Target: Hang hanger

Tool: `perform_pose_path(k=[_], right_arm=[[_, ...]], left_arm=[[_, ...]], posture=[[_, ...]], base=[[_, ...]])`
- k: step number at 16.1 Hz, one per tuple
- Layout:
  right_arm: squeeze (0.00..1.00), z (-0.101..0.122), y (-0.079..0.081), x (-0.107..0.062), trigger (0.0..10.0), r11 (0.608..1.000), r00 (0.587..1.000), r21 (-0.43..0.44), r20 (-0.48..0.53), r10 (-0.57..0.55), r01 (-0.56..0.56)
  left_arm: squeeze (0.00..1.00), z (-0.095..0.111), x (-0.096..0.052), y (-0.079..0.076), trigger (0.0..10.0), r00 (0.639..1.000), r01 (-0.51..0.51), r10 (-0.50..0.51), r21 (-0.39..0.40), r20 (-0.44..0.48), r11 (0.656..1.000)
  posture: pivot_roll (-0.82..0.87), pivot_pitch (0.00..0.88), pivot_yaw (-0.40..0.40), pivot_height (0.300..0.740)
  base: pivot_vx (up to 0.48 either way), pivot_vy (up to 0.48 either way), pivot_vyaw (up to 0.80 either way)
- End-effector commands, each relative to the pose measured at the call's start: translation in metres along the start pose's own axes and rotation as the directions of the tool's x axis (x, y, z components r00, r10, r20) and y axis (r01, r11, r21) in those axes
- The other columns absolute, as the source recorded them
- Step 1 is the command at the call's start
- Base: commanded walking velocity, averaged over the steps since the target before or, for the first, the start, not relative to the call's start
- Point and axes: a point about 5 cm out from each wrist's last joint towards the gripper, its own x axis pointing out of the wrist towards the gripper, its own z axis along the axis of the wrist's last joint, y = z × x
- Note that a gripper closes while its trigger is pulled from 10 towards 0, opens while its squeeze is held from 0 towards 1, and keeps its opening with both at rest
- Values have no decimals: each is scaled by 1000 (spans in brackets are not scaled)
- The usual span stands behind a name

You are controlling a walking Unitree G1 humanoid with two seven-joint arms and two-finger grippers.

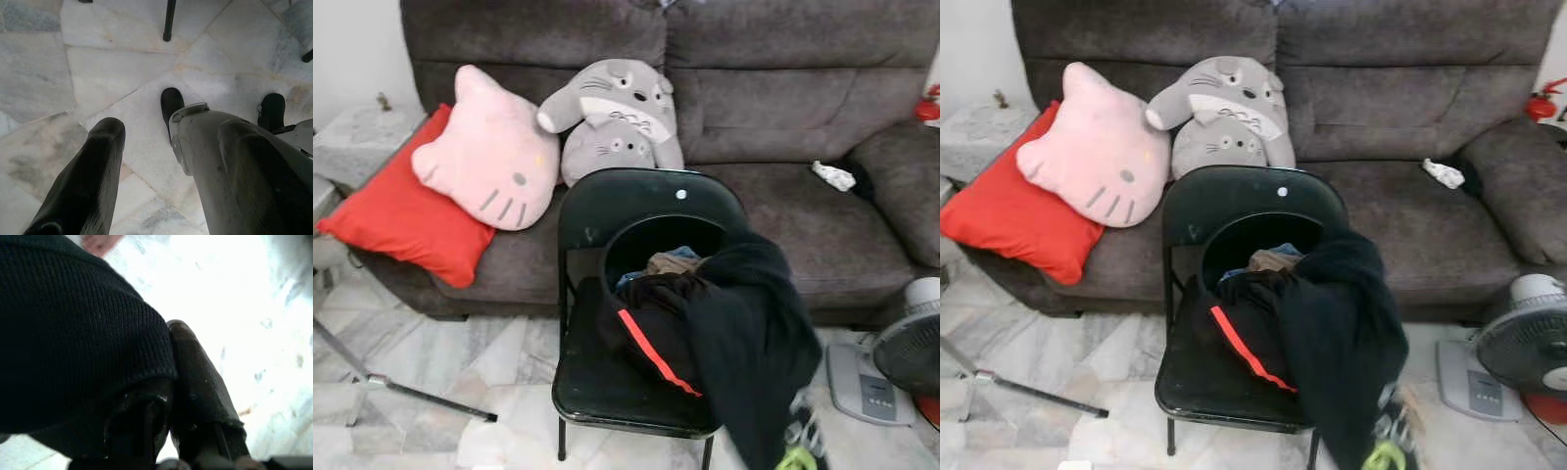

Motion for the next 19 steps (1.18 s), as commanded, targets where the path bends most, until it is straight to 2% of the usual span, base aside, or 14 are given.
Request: perform_pose_path(k=[1, 2, 4, 6, 7, 8, 9, 11, 12, 13, 14, 15, 17, 19], right_arm=[[0, -2, -5, 2, 0, 1000, 1000, 7, -19, -24, 25], [0, -3, -6, 2, 0, 999, 998, 14, -45, -38, 39], [0, -1, -2, 1, 0, 1000, 1000, 11, -21, -9, 9], [0, 7, 2, 0, 0, 1000, 1000, 11, 23, 21, -21], [0, 18, 7, -2, 0, 996, 992, -48, 102, 80, -76], [0, 29, 15, -5, 0, 982, 972, -135, 181, 153, -129], [0, 34, 21, -7, 0, 974, 960, -157, 204, 194, -164], [0, 49, 42, -18, 0, 940, 912, -261, 287, 292, -219], [0, 58, 57, -28, 0, 921, 876, -271, 319, 361, -281], [0, 64, 66, -34, 0, 908, 852, -286, 344, 395, -305], [0, 69, 75, -40, 2549, 886, 818, -311, 365, 445, -343], [0, 74, 83, -47, 10000, 866, 783, -334, 388, 486, -371], [0, 83, 94, -57, 10000, 852, 737, -311, 432, 521, -420], [0, 96, 111, -76, 10000, 813, 650, -320, 490, 582, -487]], left_arm=[[0, -9, -2, 2, 10000, 999, -2, 3, 11, -35, 1000], [0, -9, -2, 2, 10000, 999, -1, 2, 14, -36, 1000], [0, -8, -2, 3, 10000, 999, -3, 3, 13, -35, 1000], [0, -8, -2, 3, 10000, 999, -5, 5, 13, -34, 1000], [0, -7, -2, 3, 10000, 999, -6, 6, 12, -33, 1000], [0, -7, -2, 3, 10000, 999, -7, 7, 11, -32, 1000], [0, -7, -2, 3, 10000, 999, -7, 8, 11, -32, 1000], [0, -7, -2, 3, 10000, 999, -9, 10, 9, -31, 1000], [0, -7, -2, 3, 10000, 999, -11, 11, 7, -31, 1000], [0, -7, -2, 3, 10000, 999, -12, 12, 5, -31, 1000], [0, -7, -2, 3, 10000, 999, -12, 12, 4, -32, 1000], [0, -7, -2, 3, 10000, 999, -13, 13, 1, -32, 1000], [0, -8, -2, 3, 10000, 999, -16, 16, -1, -32, 1000], [0, -9, -2, 5, 10000, 999, -22, 22, -2, -36, 1000]], posture=[[-87, 131, 1, 740], [-85, 133, 2, 740], [-80, 136, 3, 740], [-81, 137, 5, 740], [-81, 137, 5, 740], [-80, 141, 5, 740], [-80, 140, 4, 740], [-79, 144, 2, 740], [-79, 146, 0, 740], [-79, 146, 0, 740], [-81, 149, -2, 740], [-79, 154, -4, 740], [-80, 159, -8, 740], [-82, 164, -5, 740]], base=[[0, 0, 0], [0, 0, 0], [0, 0, 0], [0, 0, 0], [0, 0, 0], [0, 0, 0], [0, 0, 0], [0, 0, 0], [0, 0, 0], [0, 0, 0], [0, 0, 0], [0, 0, 0], [0, 0, 0], [0, 0, 0]])
